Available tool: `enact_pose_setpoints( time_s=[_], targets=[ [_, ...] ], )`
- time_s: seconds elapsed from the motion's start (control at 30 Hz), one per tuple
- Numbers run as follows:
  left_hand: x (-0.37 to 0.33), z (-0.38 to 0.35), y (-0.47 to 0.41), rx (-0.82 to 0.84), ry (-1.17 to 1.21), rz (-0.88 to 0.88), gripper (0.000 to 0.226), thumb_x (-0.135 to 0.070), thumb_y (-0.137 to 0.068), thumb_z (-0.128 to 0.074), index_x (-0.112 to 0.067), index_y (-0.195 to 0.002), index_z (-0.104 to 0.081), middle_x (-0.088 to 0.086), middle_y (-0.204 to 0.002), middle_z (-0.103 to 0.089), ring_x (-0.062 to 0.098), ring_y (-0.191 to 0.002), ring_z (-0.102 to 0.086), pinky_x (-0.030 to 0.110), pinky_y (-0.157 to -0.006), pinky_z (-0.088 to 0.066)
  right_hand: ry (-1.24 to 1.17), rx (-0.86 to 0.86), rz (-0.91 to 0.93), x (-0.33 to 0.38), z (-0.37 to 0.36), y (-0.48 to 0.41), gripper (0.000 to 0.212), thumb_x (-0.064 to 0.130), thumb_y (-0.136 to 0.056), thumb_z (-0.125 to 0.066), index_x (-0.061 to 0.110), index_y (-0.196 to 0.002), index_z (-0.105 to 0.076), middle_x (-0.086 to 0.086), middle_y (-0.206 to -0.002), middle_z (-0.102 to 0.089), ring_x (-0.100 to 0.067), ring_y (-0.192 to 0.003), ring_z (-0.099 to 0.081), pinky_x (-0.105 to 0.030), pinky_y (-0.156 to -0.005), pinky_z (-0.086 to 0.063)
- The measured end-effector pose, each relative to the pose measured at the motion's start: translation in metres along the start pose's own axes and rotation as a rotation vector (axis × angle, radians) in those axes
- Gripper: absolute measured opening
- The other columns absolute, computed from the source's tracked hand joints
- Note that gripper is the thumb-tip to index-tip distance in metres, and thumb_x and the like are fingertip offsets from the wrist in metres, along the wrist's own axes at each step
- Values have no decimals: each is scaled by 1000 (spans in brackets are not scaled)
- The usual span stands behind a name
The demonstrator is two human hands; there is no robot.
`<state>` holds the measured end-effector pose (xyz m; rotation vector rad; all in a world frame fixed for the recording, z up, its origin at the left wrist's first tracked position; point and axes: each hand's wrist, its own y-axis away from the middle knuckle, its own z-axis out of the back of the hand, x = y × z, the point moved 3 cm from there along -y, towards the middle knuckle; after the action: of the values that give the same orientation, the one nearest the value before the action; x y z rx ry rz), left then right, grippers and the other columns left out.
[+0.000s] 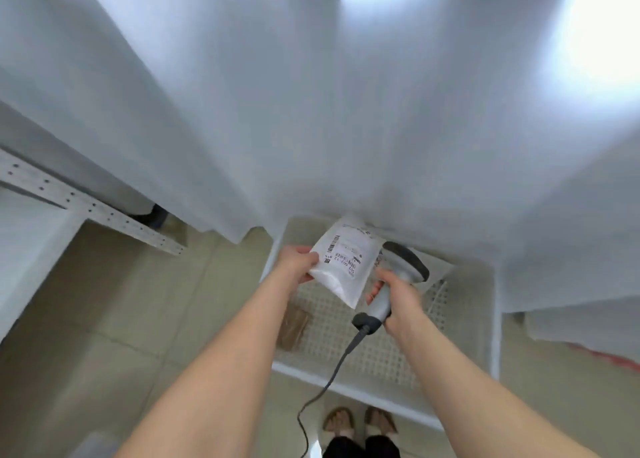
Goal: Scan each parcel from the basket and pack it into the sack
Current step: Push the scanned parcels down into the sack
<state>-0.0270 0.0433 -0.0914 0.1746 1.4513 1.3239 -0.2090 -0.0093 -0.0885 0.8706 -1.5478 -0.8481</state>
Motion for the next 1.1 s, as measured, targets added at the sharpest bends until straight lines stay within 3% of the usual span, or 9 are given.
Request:
enact_pose_setpoints(
  time_s=[0.13,0.27,0.5,0.6,0.67,0.8,0.87,0.97,1.1],
  targets=[
    [-67,46,83,25,-67,-96,36,6,-88,-48,0,-122,-57,14,-97,-62,24,-86,-59,30,-67,-50,-15,28,63,42,-16,86,13,1,-85,-68,1,-93,-57,-10,-63,-51,-19,-51,-47,-31,-52,-45],
    [-126,86,164,-19,-102,-214,38,10,-88,-42,-1,-118,-61,6,-75,-58,16,-63,-54,24,-58,-44,-31,56,134,77,-30,160,24,1,-83,-71,0,-102,-56,-10,-67,-54,-19,-54,-50,-32,-53,-49],
    [-164,141,285,-160,-163,-427,30,2,-89,-52,-4,-115,-65,2,-78,-63,12,-65,-56,20,-57,-46,18,226,257,107,-41,275,18,-7,-82,-68,5,-85,-55,-10,-71,-56,-18,-58,-53,-30,-51,-49],
    [-171,158,331,-224,-420,-570,25,-5,-86,-64,-8,-110,-69,13,-105,-68,21,-91,-62,26,-83,-50,148,311,371,119,-43,319,21,-10,-81,-65,8,-85,-56,-10,-70,-54,-19,-58,-50,-31,-54,-46],
    [-178,162,360,-239,-619,-636,31,-1,-84,-60,-16,-109,-71,9,-110,-67,22,-103,-60,30,-96,-47,241,391,441,122,-50,349,23,-13,-79,-62,10,-83,-58,-8,-71,-55,-19,-60,-50,-31,-56,-45],
    [-196,162,410,-232,-723,-747,43,-6,-78,-68,-17,-119,-61,-3,-84,-58,13,-80,-55,19,-74,-42,299,513,512,112,-67,395,26,-17,-76,-60,8,-75,-55,-10,-66,-52,-23,-53,-46,-29,-49,-37],
    [-205,165,428,-204,-632,-762,49,-8,-76,-73,-14,-121,-55,0,-87,-56,15,-77,-55,22,-73,-44,287,539,479,105,-74,409,25,-18,-76,-61,6,-81,-55,-10,-67,-54,-22,-51,-52,-25,-44,-41],
    [-215,175,445,-170,-576,-794,49,-9,-76,-74,-13,-120,-52,-3,-74,-50,12,-66,-51,24,-70,-43,236,532,447,96,-82,420,26,-20,-76,-62,4,-84,-57,-12,-70,-58,-19,-44,-58,-21,-39,-47],
    [-226,190,462,-221,-595,-884,39,-14,-74,-76,-13,-110,-61,-8,-68,-50,11,-68,-53,22,-66,-41,222,464,447,87,-94,433,26,-17,-74,-65,7,-81,-58,-11,-64,-57,-22,-49,-54,-29,-50,-50]
  ],
)
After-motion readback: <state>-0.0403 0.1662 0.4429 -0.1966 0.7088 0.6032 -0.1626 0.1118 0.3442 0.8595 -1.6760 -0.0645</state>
